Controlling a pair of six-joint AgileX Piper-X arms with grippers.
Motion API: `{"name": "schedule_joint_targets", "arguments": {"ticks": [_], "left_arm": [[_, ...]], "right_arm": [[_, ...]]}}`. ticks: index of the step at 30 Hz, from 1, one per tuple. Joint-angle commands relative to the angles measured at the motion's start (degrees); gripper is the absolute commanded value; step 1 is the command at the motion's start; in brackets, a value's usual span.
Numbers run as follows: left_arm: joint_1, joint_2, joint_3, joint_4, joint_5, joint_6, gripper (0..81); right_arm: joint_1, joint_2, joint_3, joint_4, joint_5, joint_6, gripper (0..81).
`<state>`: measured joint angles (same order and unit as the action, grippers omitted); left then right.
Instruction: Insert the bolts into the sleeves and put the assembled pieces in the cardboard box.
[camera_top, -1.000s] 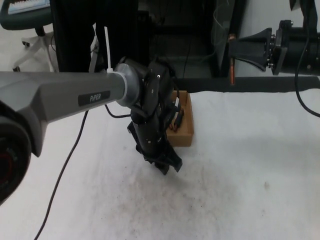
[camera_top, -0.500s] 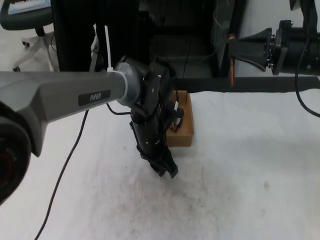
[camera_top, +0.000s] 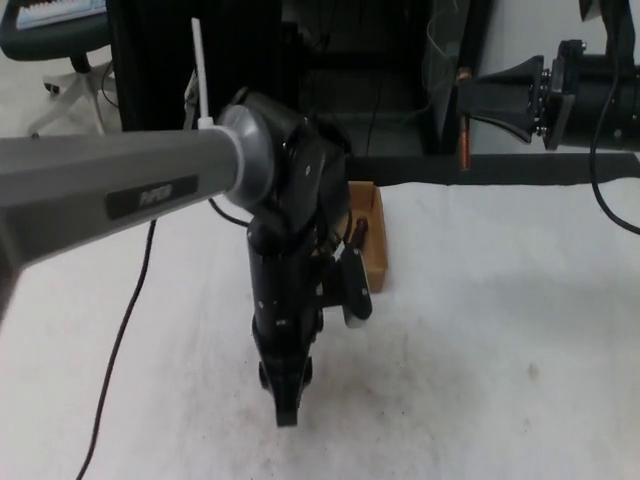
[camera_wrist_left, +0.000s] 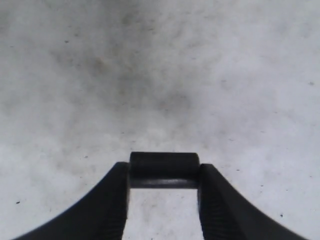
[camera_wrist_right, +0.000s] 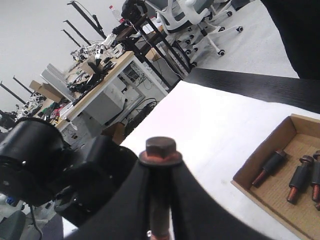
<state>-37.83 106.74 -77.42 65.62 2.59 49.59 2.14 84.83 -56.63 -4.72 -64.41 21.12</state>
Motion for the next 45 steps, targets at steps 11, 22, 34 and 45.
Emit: {"name": "schedule_joint_targets", "arguments": {"ticks": [11,22,34,45], "left_arm": [[-0.19,-7.67,22.52,-22.33,-5.61,17.32,0.3],[-0.19,-8.13,24.96,-25.06,-7.29,18.38,0.3],[0.2,-14.57,22.55,-21.13,5.29,9.72,26.5],[0.25,-14.99,22.55,-21.13,5.14,5.85,53.2]], "right_arm": [[-0.03,-2.5,-0.15,-0.57,-0.63,2.95,0.9],[-0.03,-3.84,-0.15,-0.57,-0.72,2.95,0.9],[-0.03,-3.84,-0.15,-0.57,-1.14,5.06,0.9],[-0.03,-3.84,-0.15,-0.57,-3.63,6.35,0.9]]}}
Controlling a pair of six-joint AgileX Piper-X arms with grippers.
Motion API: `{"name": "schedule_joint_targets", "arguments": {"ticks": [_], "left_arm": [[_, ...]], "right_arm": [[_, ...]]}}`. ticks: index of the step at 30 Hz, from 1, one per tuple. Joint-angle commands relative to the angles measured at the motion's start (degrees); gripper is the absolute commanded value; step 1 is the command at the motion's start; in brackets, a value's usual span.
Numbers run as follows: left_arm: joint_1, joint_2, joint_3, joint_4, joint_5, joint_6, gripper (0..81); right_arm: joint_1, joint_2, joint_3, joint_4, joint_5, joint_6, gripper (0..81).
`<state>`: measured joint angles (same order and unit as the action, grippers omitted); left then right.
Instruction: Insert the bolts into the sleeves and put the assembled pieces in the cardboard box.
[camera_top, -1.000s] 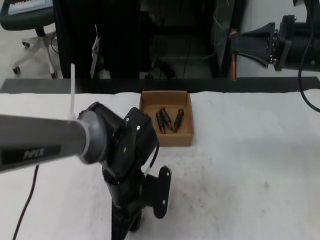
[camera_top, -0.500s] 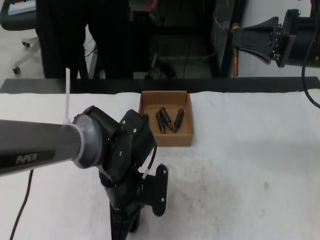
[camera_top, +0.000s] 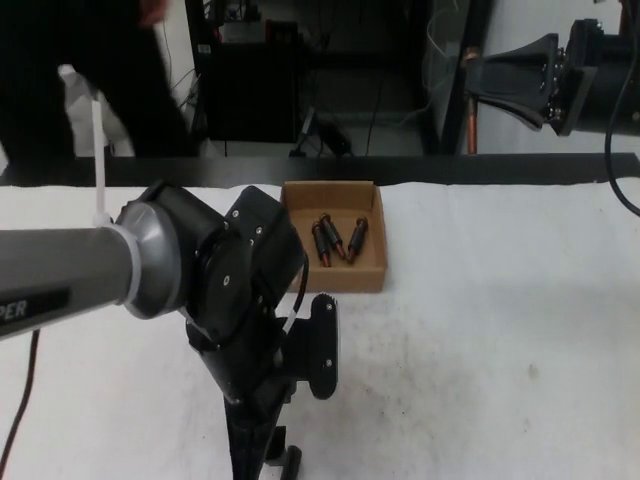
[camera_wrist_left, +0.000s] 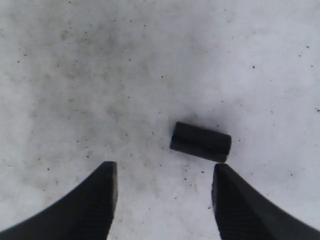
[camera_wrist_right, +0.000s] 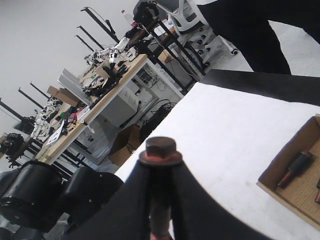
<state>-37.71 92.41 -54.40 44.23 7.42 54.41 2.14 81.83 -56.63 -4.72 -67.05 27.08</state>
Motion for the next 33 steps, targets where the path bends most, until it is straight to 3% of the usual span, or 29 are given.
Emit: {"name": "schedule_joint_targets", "arguments": {"ticks": [1,4,12,16,21,24,33], "left_arm": [[0.13,-0.65,-0.47,0.26,0.18,-0.62,53.2],[0.13,-0.65,-0.85,-0.1,0.3,-12.89,53.2],[0.13,-0.65,-1.16,0.4,5.45,-64.44,53.2],[-0.46,-0.65,-1.16,1.57,10.39,-78.38,53.2],[-1.35,-0.65,-1.16,0.84,6.13,-84.11,51.6],[-1.25,-0.15,-1.16,1.86,3.62,-83.35,48.0],[-1.25,2.34,-0.88,3.72,1.61,-78.82,47.9]], "right_arm": [[-0.03,-0.84,-0.15,-0.57,-1.0,0.39,0.9],[-0.03,-0.84,-0.15,-0.57,-1.0,0.39,0.9],[-0.03,-0.84,-0.15,-0.57,-1.0,1.84,0.9],[-0.03,-0.84,-0.15,-0.57,-1.0,2.56,0.9],[-0.03,-1.23,-0.15,-0.57,-1.0,2.98,0.9],[-0.03,-2.06,-0.15,-0.57,-0.81,2.98,0.9],[-0.03,-3.99,-0.15,-0.57,-1.0,3.4,0.9]]}}
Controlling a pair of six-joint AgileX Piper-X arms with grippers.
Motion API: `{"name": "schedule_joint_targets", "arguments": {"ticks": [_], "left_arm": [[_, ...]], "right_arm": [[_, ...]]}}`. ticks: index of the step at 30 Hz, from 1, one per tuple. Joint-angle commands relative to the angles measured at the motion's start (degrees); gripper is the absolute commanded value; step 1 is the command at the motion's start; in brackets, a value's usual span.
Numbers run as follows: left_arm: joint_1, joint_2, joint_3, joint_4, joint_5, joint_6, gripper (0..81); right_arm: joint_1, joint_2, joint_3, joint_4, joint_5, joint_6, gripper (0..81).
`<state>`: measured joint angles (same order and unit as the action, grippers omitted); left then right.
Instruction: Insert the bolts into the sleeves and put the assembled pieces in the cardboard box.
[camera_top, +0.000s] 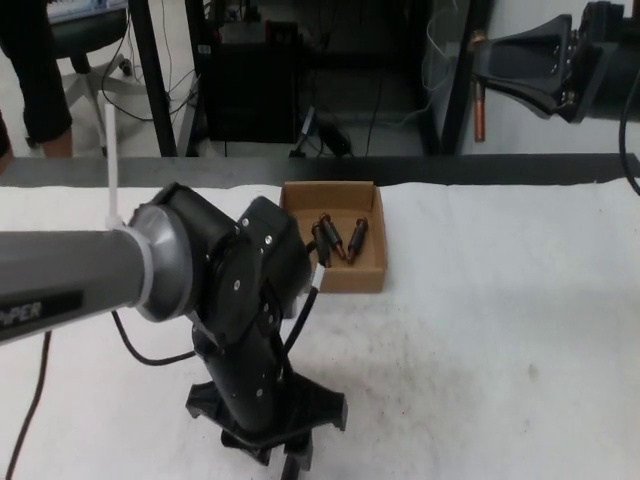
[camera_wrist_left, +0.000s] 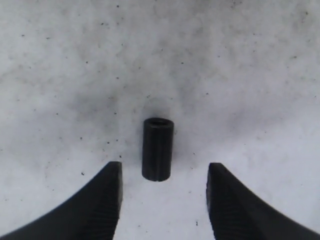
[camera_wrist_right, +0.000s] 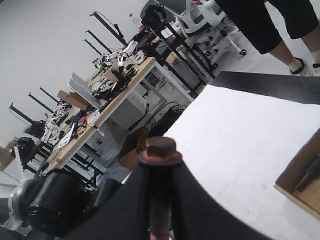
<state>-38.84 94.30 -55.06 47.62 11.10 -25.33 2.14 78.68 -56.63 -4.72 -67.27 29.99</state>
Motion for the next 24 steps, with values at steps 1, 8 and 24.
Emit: {"name": "schedule_joint_targets", "arguments": {"ticks": [1,8,24], "left_arm": [[-0.11,0.57,-0.22,0.33,-2.82,0.91,47.9],[-0.11,2.29,-0.33,0.05,-6.48,2.4,47.9],[-5.52,3.57,-0.41,-3.97,-5.85,2.27,47.9]], "right_arm": [[-0.03,-1.02,-0.15,-0.57,-0.8,0.48,0.9],[-0.03,-1.29,-0.15,-0.57,-0.81,0.48,0.9],[-0.03,-1.29,-0.15,-0.57,-0.59,0.48,0.9]]}}
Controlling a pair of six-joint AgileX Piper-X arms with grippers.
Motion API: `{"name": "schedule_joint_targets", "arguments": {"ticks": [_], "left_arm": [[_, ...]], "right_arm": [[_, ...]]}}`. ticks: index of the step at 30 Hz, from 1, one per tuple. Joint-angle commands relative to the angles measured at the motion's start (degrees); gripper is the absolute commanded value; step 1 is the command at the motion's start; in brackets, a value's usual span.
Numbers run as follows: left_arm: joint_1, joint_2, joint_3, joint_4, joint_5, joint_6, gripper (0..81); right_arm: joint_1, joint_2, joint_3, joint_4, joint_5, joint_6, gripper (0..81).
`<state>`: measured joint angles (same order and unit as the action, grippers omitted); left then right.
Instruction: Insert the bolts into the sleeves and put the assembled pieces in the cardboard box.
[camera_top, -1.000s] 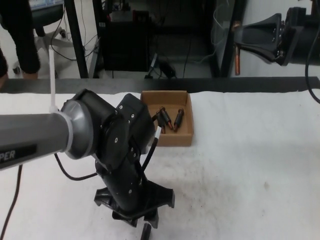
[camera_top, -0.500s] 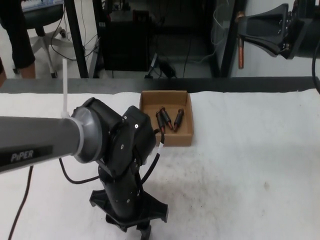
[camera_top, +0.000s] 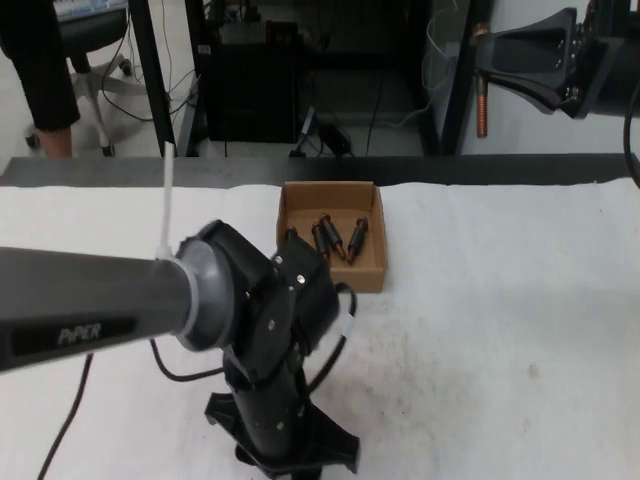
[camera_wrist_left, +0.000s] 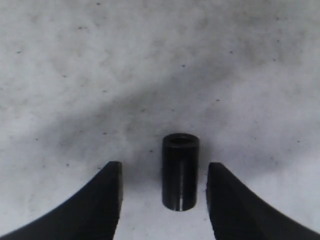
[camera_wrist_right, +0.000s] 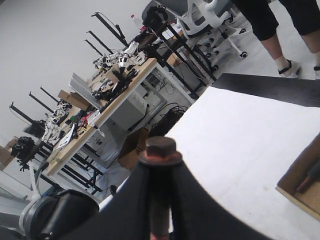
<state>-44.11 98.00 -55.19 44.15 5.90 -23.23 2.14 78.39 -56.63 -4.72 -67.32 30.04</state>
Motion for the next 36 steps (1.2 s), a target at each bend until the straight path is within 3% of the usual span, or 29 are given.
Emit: {"name": "schedule_joint_targets", "arguments": {"ticks": [1,16,22,36], "left_arm": [[-0.31,0.08,-0.27,-0.48,-0.65,0.17,47.9],[-0.82,3.98,-0.39,0.83,0.2,0.17,47.6],[-0.82,4.73,-0.39,0.78,0.66,2.35,35.8],[-0.82,4.7,-3.21,-2.18,4.01,5.22,35.8]], "right_arm": [[-0.03,-1.0,-0.15,-0.57,-0.53,0.44,0.9],[-0.03,-1.0,-0.15,-0.57,-0.53,0.44,0.9],[-0.03,-1.0,-0.15,-0.57,-0.53,0.44,0.9],[-0.03,-1.0,-0.15,-0.57,-0.75,0.44,0.9]]}}
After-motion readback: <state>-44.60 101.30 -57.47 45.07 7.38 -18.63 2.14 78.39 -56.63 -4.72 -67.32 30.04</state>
